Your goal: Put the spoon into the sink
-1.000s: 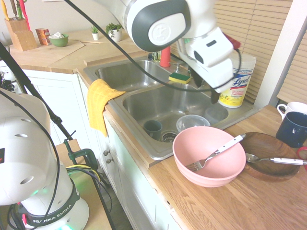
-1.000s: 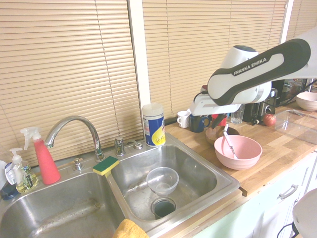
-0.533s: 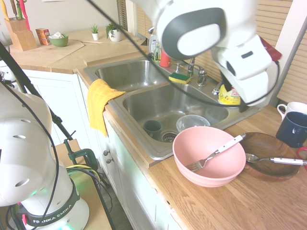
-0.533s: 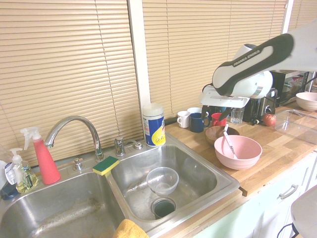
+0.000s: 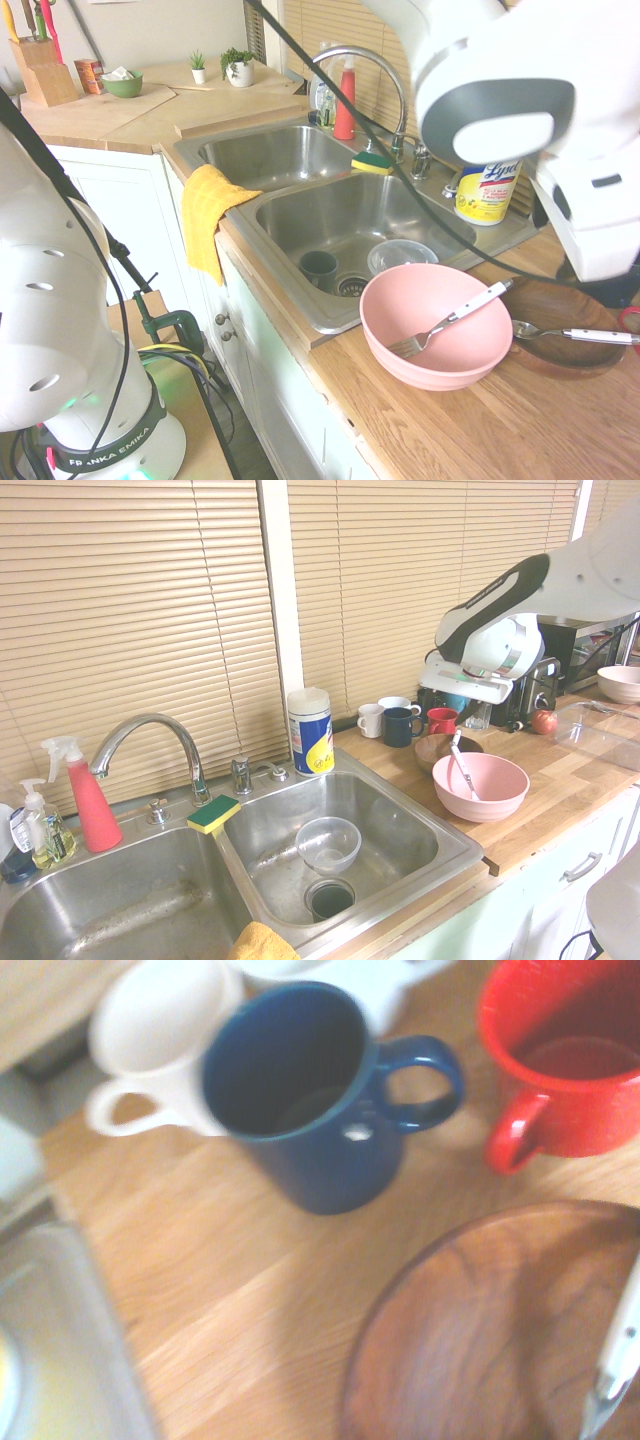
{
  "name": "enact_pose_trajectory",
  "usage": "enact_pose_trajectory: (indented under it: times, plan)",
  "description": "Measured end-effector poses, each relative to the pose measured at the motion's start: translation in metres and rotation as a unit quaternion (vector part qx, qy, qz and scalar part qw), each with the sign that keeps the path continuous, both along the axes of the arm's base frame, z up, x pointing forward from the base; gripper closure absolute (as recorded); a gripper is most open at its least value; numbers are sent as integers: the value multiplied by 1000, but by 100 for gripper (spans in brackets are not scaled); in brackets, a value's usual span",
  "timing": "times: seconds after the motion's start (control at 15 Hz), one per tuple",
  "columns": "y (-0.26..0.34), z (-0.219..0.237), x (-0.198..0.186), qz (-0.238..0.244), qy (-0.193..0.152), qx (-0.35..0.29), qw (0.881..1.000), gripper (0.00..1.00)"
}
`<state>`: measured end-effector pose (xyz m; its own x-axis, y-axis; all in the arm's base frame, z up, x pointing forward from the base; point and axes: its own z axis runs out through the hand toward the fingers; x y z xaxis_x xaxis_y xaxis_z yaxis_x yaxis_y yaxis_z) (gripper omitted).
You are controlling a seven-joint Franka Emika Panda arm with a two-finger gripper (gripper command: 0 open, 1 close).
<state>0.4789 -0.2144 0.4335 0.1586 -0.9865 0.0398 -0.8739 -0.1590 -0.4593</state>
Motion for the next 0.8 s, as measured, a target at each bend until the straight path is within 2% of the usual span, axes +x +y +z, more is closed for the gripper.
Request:
enact_pose_trajectory:
  times: [0.47,0.8]
  plan:
    - [-33,-33,27,-28,30,5,999,0]
    - [-48,-60,44,-41,72,14,996,0]
